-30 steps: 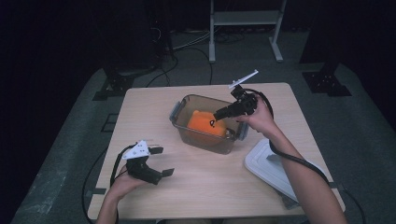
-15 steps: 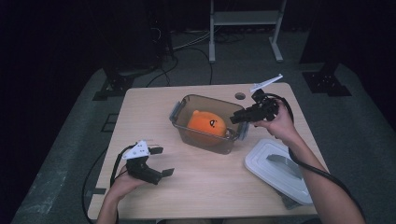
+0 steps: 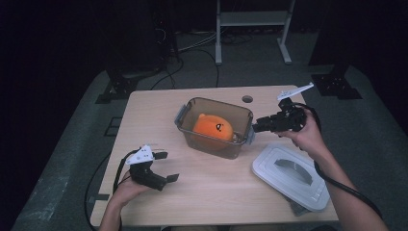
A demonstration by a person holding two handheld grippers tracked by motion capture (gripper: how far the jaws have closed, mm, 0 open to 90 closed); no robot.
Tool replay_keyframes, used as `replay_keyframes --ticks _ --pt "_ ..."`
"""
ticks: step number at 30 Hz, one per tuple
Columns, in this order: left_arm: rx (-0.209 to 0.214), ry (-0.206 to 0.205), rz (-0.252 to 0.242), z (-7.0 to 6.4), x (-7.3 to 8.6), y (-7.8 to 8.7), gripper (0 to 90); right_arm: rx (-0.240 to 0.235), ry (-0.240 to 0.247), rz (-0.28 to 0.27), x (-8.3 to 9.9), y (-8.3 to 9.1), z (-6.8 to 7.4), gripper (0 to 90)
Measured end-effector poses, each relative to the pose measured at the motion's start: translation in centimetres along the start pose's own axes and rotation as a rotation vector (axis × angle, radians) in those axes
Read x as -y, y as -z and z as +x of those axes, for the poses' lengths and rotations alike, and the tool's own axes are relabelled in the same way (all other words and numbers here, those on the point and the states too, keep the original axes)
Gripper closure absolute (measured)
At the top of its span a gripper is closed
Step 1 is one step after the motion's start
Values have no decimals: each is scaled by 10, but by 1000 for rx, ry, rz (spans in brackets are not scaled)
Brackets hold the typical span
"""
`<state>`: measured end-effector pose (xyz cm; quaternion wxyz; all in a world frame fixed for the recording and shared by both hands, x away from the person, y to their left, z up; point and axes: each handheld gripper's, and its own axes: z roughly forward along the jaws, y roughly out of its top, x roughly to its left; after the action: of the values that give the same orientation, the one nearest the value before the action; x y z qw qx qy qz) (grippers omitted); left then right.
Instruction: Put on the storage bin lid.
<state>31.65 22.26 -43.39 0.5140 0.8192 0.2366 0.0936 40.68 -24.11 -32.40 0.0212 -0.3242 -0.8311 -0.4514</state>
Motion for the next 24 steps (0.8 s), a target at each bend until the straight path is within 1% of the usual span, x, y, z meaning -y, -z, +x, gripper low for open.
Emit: replay_keyframes --ticks 5,12,24 --pt "-1 1 0 0 0 0 26 16 -3 -4 14 8 -2 507" --pt "0 4 2 0 1 0 26 28 -26 -18 36 20 -6 488" --pt "0 5 7 0 1 0 27 44 -55 -30 69 27 -13 459"
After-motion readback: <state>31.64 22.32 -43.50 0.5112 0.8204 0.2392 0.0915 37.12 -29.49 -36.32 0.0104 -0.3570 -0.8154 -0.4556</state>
